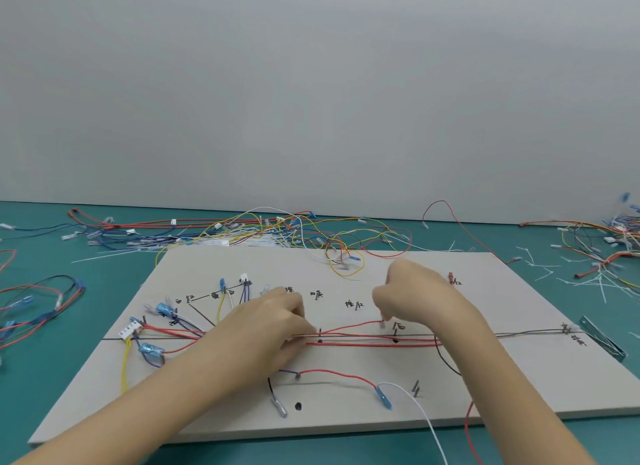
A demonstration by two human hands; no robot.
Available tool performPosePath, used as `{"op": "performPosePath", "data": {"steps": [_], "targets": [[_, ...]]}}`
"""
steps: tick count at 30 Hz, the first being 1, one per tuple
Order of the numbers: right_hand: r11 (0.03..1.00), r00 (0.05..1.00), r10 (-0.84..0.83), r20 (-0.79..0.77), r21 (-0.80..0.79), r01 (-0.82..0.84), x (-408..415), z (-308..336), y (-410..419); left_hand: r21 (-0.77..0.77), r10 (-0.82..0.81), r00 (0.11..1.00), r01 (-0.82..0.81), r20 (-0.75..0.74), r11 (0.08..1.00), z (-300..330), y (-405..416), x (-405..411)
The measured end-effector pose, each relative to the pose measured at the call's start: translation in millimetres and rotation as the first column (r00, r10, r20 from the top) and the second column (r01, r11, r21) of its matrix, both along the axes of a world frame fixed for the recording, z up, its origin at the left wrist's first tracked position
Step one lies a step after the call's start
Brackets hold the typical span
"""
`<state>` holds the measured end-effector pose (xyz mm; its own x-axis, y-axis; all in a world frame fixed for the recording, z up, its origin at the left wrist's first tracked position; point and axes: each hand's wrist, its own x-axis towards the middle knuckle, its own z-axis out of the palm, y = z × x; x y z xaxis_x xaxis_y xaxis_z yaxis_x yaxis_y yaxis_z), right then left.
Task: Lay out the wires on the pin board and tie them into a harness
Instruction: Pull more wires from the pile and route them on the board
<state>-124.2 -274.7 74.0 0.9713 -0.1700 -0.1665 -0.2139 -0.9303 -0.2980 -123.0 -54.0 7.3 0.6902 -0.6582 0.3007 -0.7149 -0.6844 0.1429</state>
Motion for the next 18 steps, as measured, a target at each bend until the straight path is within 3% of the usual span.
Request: {"op": "performPosePath", "data": {"steps": [4, 13, 18], "targets": [[0.992, 0.994, 0.012, -0.112, -0.126, -0.026, 14, 6, 11, 0.007, -0.022, 1.0, 0.022, 0.02, 1.0, -7, -8, 0], [0.978, 0.952, 0.101, -0.29, -0.147, -0.148, 55, -5, 14, -0.117, -0.015, 0.999, 0.011, -0.033, 0.993, -11, -12, 2], [0.994, 0.962, 0.021, -0.274, -0.102, -0.05, 70, -17, 16, -0.152, 0.017, 0.999, -0.025, -0.051, 0.988, -14, -11, 0]]}}
